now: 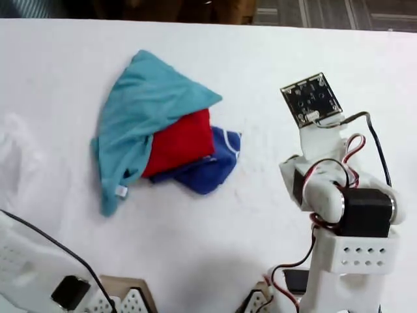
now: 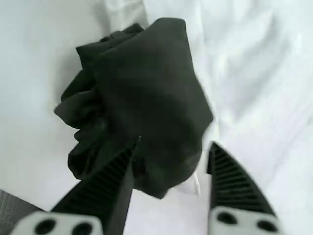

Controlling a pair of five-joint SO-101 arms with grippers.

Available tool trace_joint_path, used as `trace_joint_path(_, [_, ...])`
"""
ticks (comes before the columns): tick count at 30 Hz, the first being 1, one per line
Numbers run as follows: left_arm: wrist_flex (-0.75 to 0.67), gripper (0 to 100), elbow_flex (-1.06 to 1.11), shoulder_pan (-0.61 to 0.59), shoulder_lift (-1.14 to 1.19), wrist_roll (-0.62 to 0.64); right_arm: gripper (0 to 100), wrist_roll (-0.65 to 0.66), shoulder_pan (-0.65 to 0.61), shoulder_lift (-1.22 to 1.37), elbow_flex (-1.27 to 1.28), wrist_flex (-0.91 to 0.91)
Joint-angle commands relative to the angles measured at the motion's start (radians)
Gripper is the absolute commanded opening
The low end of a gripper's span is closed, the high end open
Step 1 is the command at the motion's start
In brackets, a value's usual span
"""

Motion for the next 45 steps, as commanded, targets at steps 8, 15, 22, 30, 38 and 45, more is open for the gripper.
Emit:
trace_joint_path(8, [0.038, 24, -0.096, 0.193, -0.089, 0.025, 19.1, 0.008, -0.008, 0.001, -0.005, -0.008])
trace_joint_path(15, [0.017, 24, 0.275, 0.644, -0.330, 0.216, 19.1, 0.011, -0.004, 0.001, 0.006, -0.012])
trace_joint_path(22, [-0.227, 24, 0.496, 0.911, -0.227, 0.370, 19.1, 0.014, -0.002, 0.001, 0.071, -0.012])
trace_joint_path(30, [-0.253, 19, 0.435, 0.997, 0.141, 0.414, 19.1, 0.014, -0.002, 0.001, 0.071, -0.027])
trace_joint_path(38, [-0.043, 2, 0.111, 0.968, 0.384, 0.582, 19.1, 0.014, -0.002, 0.002, 0.071, -0.027])
trace_joint_path(45, [0.040, 3, -0.059, 0.786, 0.218, 0.577, 19.1, 0.014, -0.002, 0.002, 0.071, -0.027])
